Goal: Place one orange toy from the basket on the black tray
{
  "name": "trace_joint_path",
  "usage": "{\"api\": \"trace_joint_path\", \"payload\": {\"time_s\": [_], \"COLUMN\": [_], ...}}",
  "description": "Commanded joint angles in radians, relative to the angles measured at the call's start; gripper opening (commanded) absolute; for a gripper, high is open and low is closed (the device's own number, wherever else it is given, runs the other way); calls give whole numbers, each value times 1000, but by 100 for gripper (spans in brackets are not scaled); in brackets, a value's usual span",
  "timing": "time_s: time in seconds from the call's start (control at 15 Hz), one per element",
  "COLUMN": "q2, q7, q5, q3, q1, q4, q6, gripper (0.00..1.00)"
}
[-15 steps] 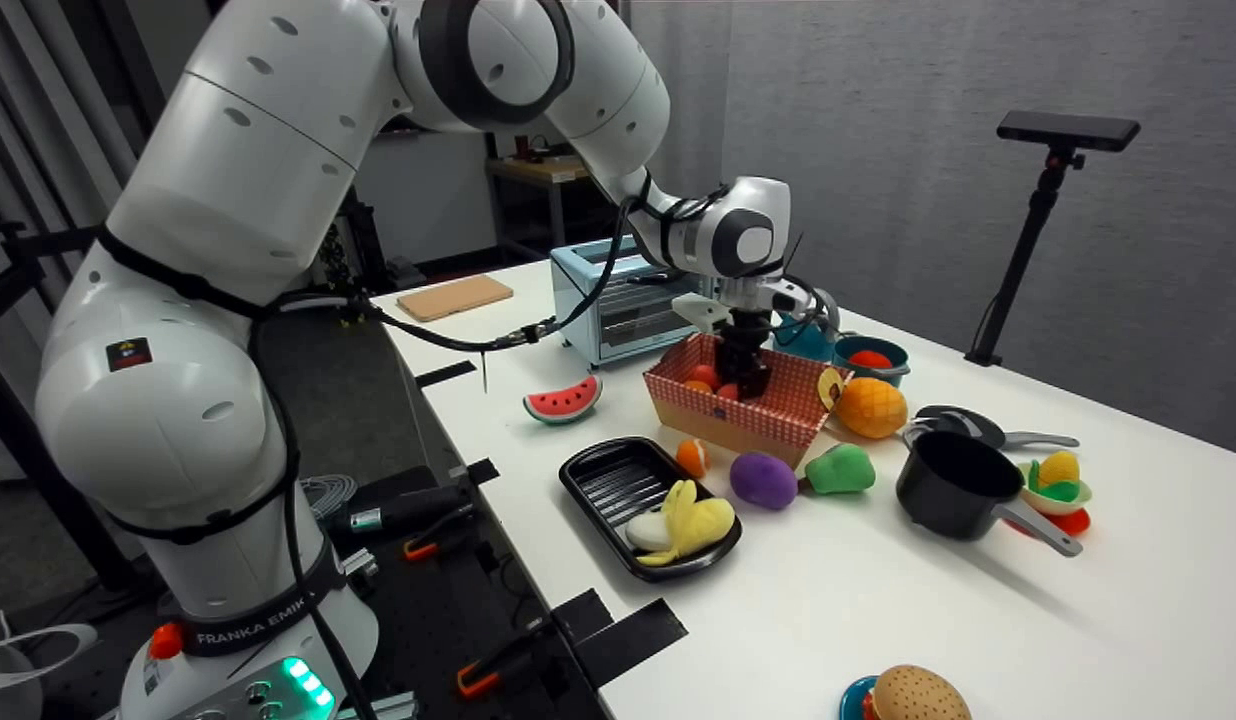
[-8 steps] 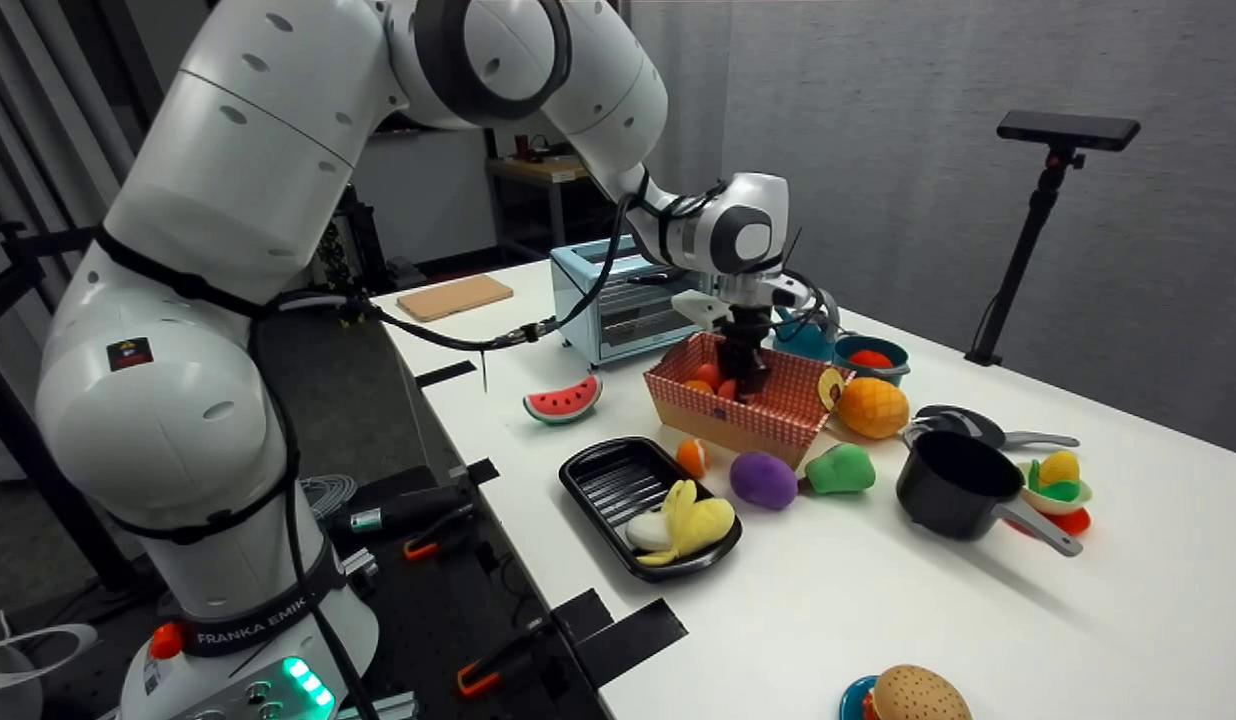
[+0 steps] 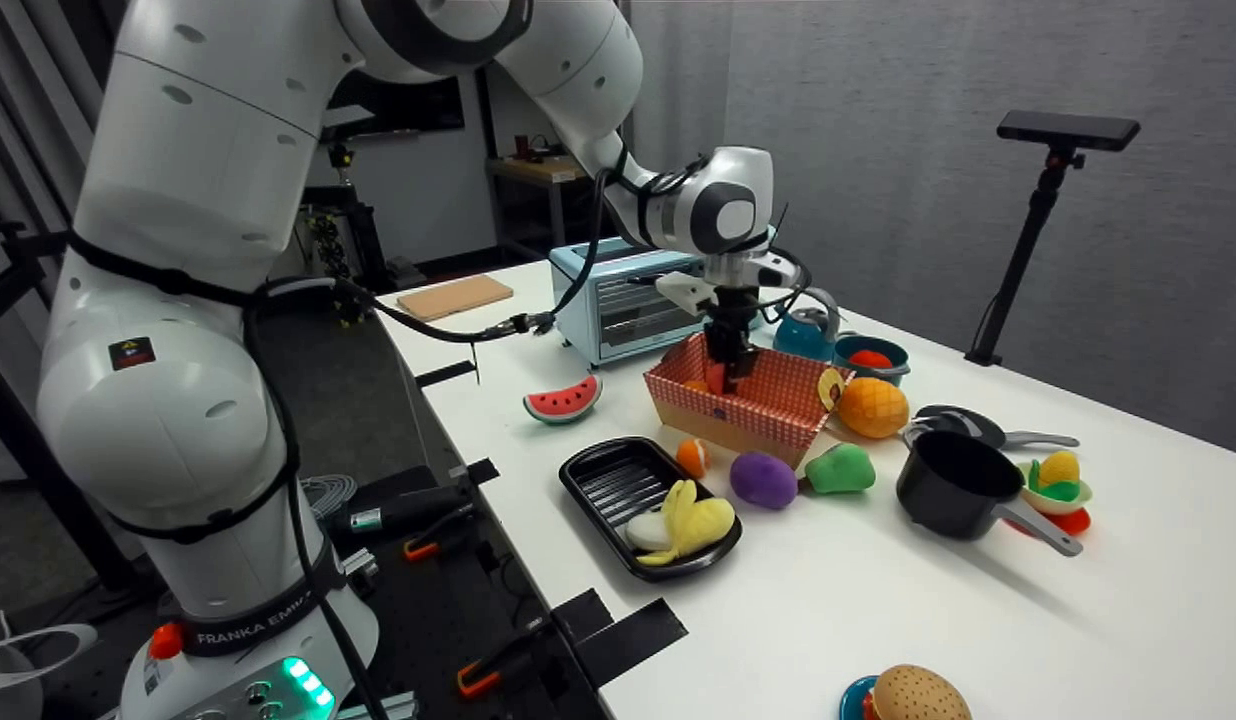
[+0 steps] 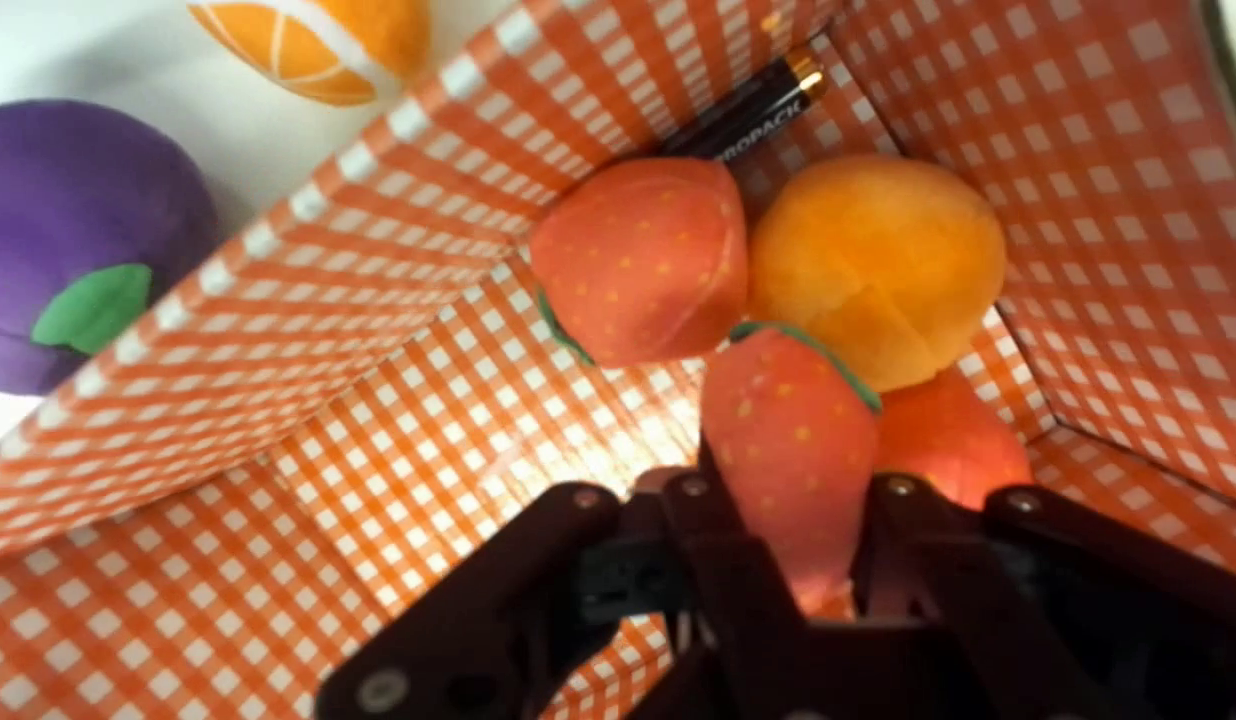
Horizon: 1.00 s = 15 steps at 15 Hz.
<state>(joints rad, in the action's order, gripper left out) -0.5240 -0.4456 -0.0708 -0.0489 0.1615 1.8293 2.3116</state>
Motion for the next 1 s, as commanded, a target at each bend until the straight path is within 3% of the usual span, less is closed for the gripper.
{"api": "trace_joint_path", "payload": {"time_s": [0.0, 0.4, 0.93], "q2": [141, 295, 435], "q7": [-2, 8, 29], "q5": [-6, -4, 1], "q3": [-3, 5, 16], "q1": [3, -15, -47], "q4": [171, 345, 484], "q6": [64, 100, 110], "gripper": [5, 5, 5]}}
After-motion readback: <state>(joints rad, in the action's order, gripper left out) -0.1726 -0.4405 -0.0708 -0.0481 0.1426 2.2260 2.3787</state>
